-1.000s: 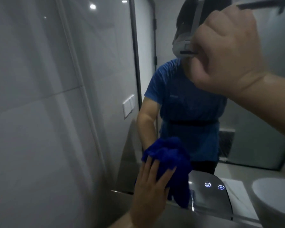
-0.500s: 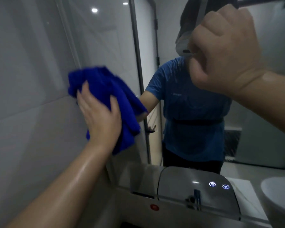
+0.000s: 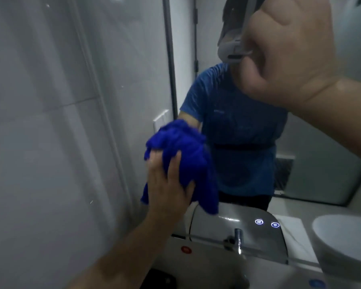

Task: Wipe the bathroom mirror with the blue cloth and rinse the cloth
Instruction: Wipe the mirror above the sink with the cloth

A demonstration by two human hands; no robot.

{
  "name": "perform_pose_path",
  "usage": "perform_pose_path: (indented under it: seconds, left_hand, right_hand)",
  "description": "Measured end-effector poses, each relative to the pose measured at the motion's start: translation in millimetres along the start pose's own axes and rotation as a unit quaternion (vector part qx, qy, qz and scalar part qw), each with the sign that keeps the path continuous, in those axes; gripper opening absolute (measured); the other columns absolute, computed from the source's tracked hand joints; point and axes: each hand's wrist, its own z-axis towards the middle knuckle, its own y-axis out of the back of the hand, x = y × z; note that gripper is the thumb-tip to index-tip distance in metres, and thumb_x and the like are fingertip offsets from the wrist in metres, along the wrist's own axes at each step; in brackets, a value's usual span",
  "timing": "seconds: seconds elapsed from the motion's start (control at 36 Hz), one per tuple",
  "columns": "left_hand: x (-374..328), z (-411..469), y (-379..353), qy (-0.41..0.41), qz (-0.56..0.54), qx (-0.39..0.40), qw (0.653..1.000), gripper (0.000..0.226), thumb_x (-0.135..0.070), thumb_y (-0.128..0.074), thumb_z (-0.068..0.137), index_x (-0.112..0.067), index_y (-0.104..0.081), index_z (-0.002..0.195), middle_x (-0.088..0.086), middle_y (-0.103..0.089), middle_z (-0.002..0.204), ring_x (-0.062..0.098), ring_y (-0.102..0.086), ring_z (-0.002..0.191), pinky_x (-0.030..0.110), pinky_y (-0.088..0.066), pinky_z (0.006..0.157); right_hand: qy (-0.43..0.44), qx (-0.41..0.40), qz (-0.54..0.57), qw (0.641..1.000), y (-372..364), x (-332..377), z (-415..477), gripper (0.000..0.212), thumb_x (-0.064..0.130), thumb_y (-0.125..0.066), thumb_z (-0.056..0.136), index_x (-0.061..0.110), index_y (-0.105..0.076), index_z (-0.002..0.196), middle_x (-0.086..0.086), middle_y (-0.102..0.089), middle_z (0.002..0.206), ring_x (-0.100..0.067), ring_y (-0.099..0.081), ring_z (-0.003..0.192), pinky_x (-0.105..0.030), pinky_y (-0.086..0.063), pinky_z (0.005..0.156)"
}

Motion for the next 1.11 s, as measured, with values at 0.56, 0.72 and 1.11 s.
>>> perform_pose_path:
  seconds: [0.56, 0.72, 1.11]
  left_hand:
    - [-91.2, -118.8, -45.3, 0.526, -0.135, 0.067, 0.837, 0.102, -0.080, -0.060, 0.083, -0.009, -0.042, 0.153, 0.007, -0.060, 0.139, 0.032, -0.063, 0.123, 0.046, -0.047, 0.111]
    - [-134.4, -120.8, -58.6, 0.500, -0.275, 0.144, 0.808, 0.109, -0.039, -0.098, 0.061, -0.035, -0.030, 0.146, -0.011, -0.048, 0.141, 0.012, -0.054, 0.128, 0.042, -0.049, 0.113]
    - [-2.8, -17.9, 40.4, 0.440, -0.123, -0.048, 0.888, 0.054, -0.033, -0.081, 0.081, -0.007, -0.054, 0.120, 0.016, -0.062, 0.113, 0.038, -0.064, 0.103, 0.046, -0.050, 0.089]
  right_hand:
    - [-0.028, -0.003, -0.011, 1.000, -1.7, 2.5, -0.6, 0.017, 0.023, -0.050, 0.085, 0.008, -0.056, 0.089, -0.019, -0.061, 0.098, -0.040, -0.060, 0.097, -0.048, -0.039, 0.086]
    - [-0.020, -0.014, -0.004, 1.000, 0.5, 4.8, 1.2, 0.011, 0.020, -0.056, 0.081, 0.010, -0.054, 0.084, -0.019, -0.061, 0.094, -0.040, -0.062, 0.094, -0.049, -0.043, 0.085]
    - [-0.023, 0.017, 0.010, 1.000, 6.5, 2.7, 7.6, 0.016, 0.020, -0.058, 0.077, 0.007, -0.061, 0.086, -0.015, -0.059, 0.089, -0.035, -0.055, 0.086, -0.047, -0.039, 0.076]
